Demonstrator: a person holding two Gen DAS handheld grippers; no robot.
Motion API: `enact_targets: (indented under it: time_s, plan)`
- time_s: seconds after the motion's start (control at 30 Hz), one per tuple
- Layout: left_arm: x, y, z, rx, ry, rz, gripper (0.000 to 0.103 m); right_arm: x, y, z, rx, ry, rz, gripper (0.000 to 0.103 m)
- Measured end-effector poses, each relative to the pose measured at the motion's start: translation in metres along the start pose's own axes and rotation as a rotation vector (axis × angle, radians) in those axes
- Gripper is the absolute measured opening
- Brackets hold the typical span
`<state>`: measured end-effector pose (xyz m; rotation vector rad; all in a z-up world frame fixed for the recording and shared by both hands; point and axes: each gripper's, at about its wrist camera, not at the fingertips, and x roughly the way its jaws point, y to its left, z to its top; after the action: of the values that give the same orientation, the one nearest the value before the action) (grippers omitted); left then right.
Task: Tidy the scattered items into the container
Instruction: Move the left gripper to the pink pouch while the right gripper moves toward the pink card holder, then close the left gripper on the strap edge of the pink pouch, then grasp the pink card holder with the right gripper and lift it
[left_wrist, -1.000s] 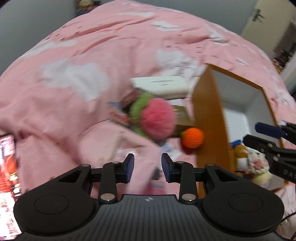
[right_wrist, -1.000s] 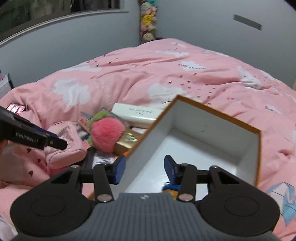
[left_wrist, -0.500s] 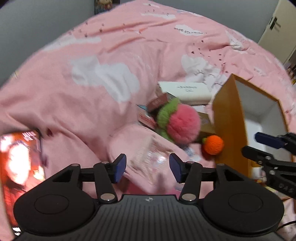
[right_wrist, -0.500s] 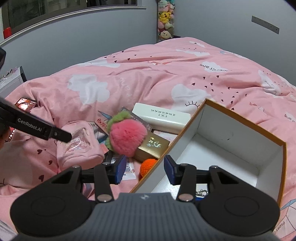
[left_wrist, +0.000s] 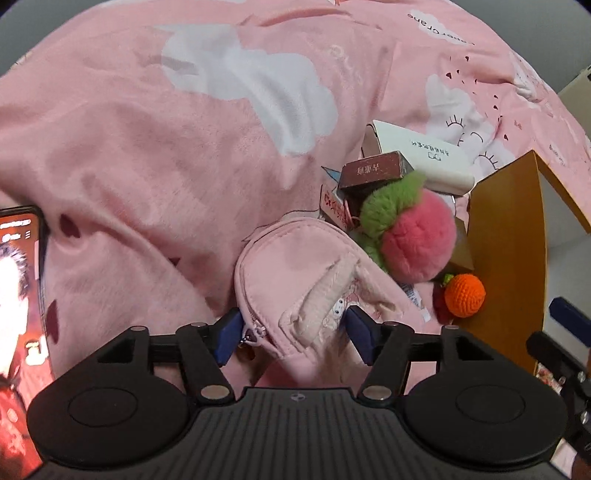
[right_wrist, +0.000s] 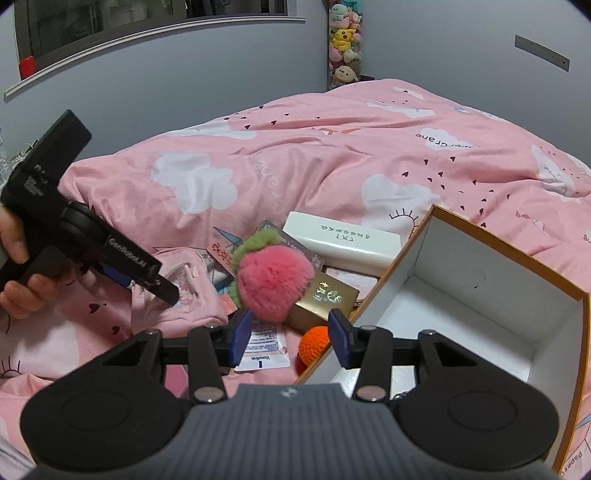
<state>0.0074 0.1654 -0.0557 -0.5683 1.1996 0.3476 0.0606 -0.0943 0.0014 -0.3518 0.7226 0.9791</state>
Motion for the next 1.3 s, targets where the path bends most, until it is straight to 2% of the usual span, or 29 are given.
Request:
enact_targets:
  time_s: [0.13,0.27,0.47,0.57,0.63,0.77,0.83,0.93,1.03,1.3]
  plan:
    - [0.002,0.0,0.002,-0.002,-0.003,-0.005,0.071,0.002,0.002,0.001,-0.003,0.0,0.0,0.049]
    - [-0.001,-0.002,0.002,0.009,-0.028,-0.013,0.063,0.005,0.005,0.002,-0.012,0.006,0.002,0.049]
    - [-0.022,-0.01,0.003,0.096,-0.127,-0.011,0.047,0.007,0.015,0.009,-0.063,0.006,0.019,0.047]
    - [-0.035,-0.017,0.006,0.158,-0.18,-0.002,0.044,0.011,0.022,0.014,-0.095,0.02,0.062,0.04]
    - [-0.045,-0.024,0.006,0.212,-0.225,0.023,0.044,0.015,0.028,0.018,-0.12,0.048,0.113,0.039]
    - [-0.062,-0.046,-0.004,0.375,-0.348,0.139,0.043,0.03,0.043,0.021,-0.176,0.13,0.212,0.039]
    - [-0.064,-0.053,-0.01,0.438,-0.376,0.169,0.043,0.043,0.052,0.021,-0.197,0.182,0.24,0.039]
    - [-0.057,-0.052,-0.013,0.446,-0.352,0.163,0.043,0.062,0.062,0.021,-0.213,0.253,0.285,0.039]
    - [-0.051,-0.048,-0.018,0.447,-0.353,0.188,0.043,0.081,0.068,0.021,-0.209,0.331,0.332,0.039]
    - [-0.044,-0.045,-0.028,0.491,-0.361,0.203,0.043,0.119,0.073,0.014,-0.223,0.451,0.36,0.039]
